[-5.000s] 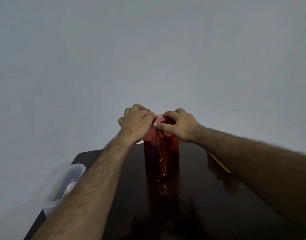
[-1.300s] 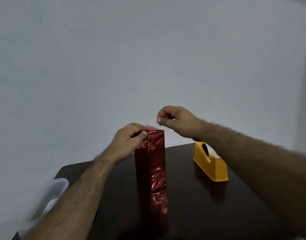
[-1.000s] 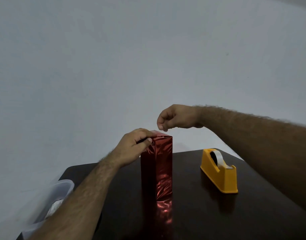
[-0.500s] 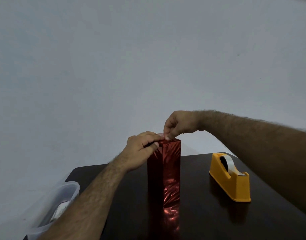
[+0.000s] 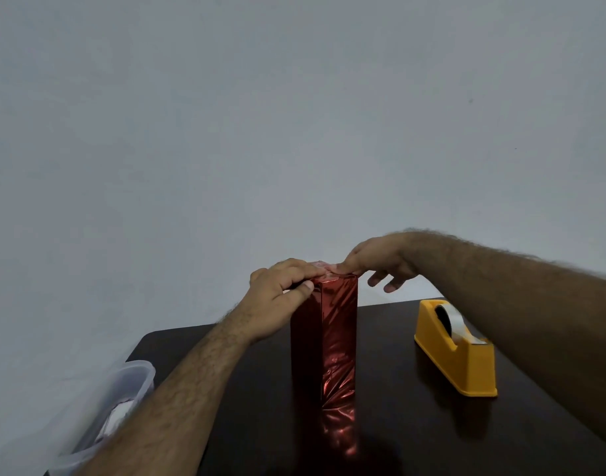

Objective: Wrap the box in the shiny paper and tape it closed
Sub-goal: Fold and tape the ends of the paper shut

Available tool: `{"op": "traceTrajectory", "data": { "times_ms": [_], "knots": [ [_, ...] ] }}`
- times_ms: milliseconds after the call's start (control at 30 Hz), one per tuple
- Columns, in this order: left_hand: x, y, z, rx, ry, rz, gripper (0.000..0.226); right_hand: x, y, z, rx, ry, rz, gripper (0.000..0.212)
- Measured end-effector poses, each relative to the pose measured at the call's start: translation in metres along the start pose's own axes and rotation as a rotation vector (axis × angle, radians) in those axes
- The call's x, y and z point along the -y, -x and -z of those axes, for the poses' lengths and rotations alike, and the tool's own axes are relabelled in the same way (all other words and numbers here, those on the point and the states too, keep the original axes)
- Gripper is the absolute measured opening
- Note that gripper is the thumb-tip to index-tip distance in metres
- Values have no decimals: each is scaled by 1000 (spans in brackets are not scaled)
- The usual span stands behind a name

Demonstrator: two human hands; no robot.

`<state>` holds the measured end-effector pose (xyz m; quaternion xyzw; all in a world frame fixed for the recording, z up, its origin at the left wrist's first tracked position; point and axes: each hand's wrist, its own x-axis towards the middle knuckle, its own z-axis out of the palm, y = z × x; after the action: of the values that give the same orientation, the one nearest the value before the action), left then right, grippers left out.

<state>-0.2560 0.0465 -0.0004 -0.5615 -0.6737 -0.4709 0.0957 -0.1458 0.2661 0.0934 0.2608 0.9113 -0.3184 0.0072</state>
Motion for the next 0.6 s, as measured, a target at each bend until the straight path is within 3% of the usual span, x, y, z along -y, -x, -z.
{"op": "traceTrajectory", "data": {
  "times_ms": [100, 267, 400, 600],
  "knots": [
    [0, 0, -2, -17, -6, 4, 41, -3, 2, -9, 5, -74, 33, 50],
    [-1, 1, -1, -37, -4, 8, 40, -7, 7, -24, -43, -227, 202, 75],
    [-2, 1, -2, -44, 24, 4, 35, -13, 8, -39, -23, -273, 155, 52],
    [-13, 3, 2, -143, 352, 138, 36, -16, 2, -64, 41, -648, 126, 30]
  ]
}}
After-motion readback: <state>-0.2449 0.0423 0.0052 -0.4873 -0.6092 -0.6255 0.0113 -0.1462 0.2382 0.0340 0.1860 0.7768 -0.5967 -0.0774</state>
